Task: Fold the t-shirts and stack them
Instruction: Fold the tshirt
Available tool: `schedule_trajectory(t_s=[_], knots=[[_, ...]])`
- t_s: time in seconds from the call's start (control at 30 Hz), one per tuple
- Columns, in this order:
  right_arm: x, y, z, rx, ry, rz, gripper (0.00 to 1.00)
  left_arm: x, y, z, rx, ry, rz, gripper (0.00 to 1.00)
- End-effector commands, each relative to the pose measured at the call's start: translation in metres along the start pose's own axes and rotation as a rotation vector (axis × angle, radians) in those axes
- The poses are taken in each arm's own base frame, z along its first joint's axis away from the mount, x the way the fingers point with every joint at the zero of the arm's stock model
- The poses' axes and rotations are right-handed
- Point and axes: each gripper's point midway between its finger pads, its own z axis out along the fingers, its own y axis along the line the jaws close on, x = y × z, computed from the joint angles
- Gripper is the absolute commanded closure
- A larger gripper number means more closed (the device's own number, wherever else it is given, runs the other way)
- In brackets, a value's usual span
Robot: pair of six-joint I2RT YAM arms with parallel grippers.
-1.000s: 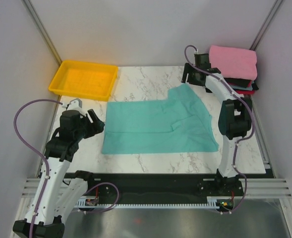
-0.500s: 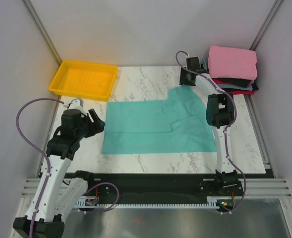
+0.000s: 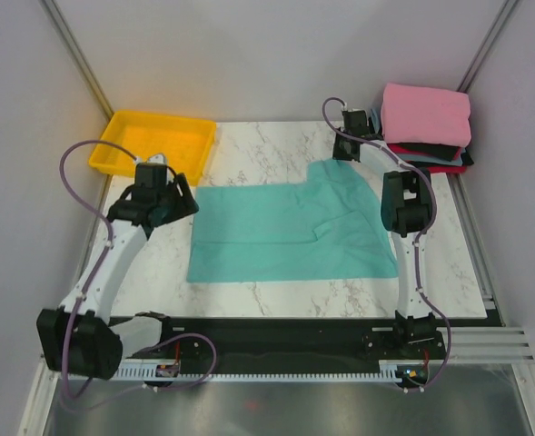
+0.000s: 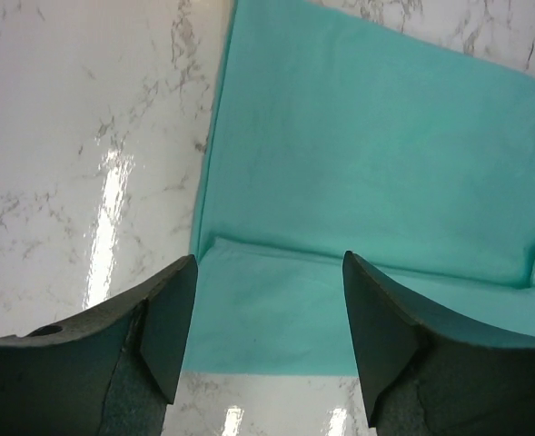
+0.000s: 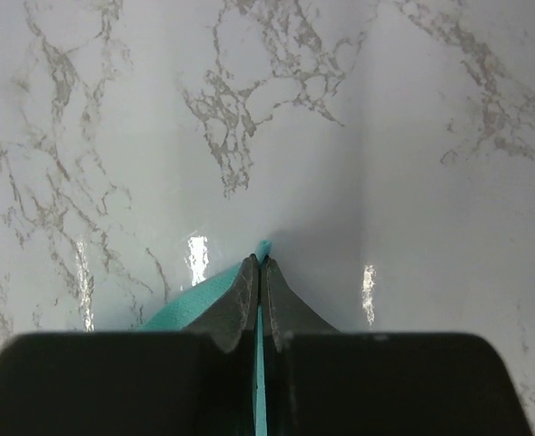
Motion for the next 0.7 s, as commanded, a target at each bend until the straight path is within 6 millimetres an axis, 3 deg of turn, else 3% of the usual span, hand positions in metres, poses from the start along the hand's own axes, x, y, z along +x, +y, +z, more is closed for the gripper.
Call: schedule_trajectory(t_s=[0.0, 0.07, 0.1, 0.17, 0.2, 0.27, 0.3, 0.33, 0.37, 0.4, 0.47, 0.5, 0.67], knots=[[-0.045, 0.026, -0.039, -0.110, -0.092, -0.003, 1.00, -0.063, -0.020, 0.031, -0.002, -0.115, 0.057, 0.27], [-0.047, 0.030, -0.047, -0.136, -0.097, -0.007, 1.00, -0.074, -0.015, 0.056, -0.063, -0.117, 0.055, 0.29], [-0.055, 0.033, -0.058, -0.147, -0.118, -0.012, 1.00, -0.075, -0.017, 0.082, -0.088, -0.074, 0.050, 0.30], [-0.050, 0.032, -0.065, -0.147, -0.117, -0.012, 1.00, -0.075, -0.024, 0.108, -0.087, -0.029, 0.047, 0.32], [-0.058, 0.035, -0.078, -0.161, -0.141, -0.010, 1.00, -0.078, -0.030, 0.127, -0.090, -0.008, 0.025, 0.32], [-0.046, 0.037, -0.083, -0.184, -0.124, 0.003, 1.00, -0.077, -0.036, 0.144, -0.111, 0.007, 0.011, 0.32], [-0.051, 0.043, -0.096, -0.213, -0.136, 0.007, 1.00, -0.085, -0.043, 0.148, -0.117, -0.012, -0.010, 0.32], [-0.049, 0.044, -0.100, -0.227, -0.134, 0.016, 1.00, -0.074, -0.039, 0.166, -0.152, 0.023, -0.011, 0.30], [-0.036, 0.044, -0.101, -0.231, -0.114, 0.021, 1.00, -0.074, -0.039, 0.173, -0.165, 0.031, -0.020, 0.30], [-0.042, 0.045, -0.114, -0.241, -0.138, 0.023, 1.00, -0.079, -0.042, 0.178, -0.174, 0.032, -0.034, 0.30], [-0.028, 0.043, -0.119, -0.247, -0.126, 0.030, 1.00, -0.070, -0.034, 0.199, -0.222, 0.064, -0.033, 0.30], [-0.034, 0.044, -0.130, -0.252, -0.150, 0.030, 1.00, -0.074, -0.035, 0.201, -0.229, 0.058, -0.040, 0.30], [-0.017, 0.044, -0.139, -0.271, -0.125, 0.037, 1.00, -0.075, -0.028, 0.217, -0.281, 0.059, -0.025, 0.30]])
